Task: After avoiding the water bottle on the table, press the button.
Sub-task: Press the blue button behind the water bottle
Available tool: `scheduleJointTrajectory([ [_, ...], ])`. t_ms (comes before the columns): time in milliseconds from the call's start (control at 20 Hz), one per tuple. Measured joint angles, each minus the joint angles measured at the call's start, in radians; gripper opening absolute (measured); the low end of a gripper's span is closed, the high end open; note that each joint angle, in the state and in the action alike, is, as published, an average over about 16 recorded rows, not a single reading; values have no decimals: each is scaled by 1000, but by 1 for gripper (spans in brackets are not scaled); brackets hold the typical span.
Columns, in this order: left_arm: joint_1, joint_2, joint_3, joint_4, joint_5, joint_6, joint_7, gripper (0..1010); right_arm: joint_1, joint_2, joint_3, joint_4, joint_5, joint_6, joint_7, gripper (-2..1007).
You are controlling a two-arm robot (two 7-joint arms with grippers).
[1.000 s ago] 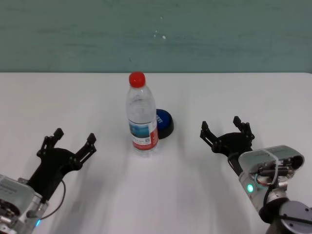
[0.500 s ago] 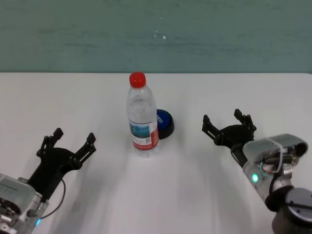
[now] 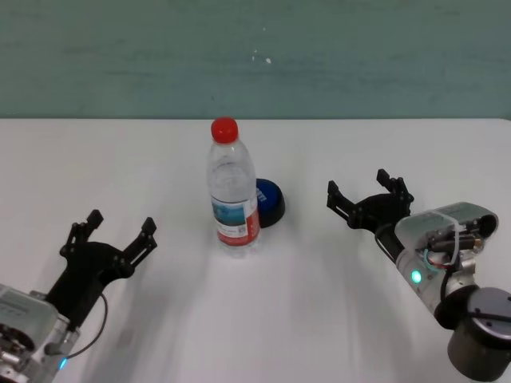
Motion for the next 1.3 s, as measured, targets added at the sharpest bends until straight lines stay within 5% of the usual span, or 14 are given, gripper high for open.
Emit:
scheduleJointTrajectory([
  [600,-1,0,0,0,0,1,1,1010,111,11,-6,103,-1,26,71,1004],
  [1300,-1,0,0,0,0,1,1,1010,260,16,-56,247,-5,34,128,1004],
])
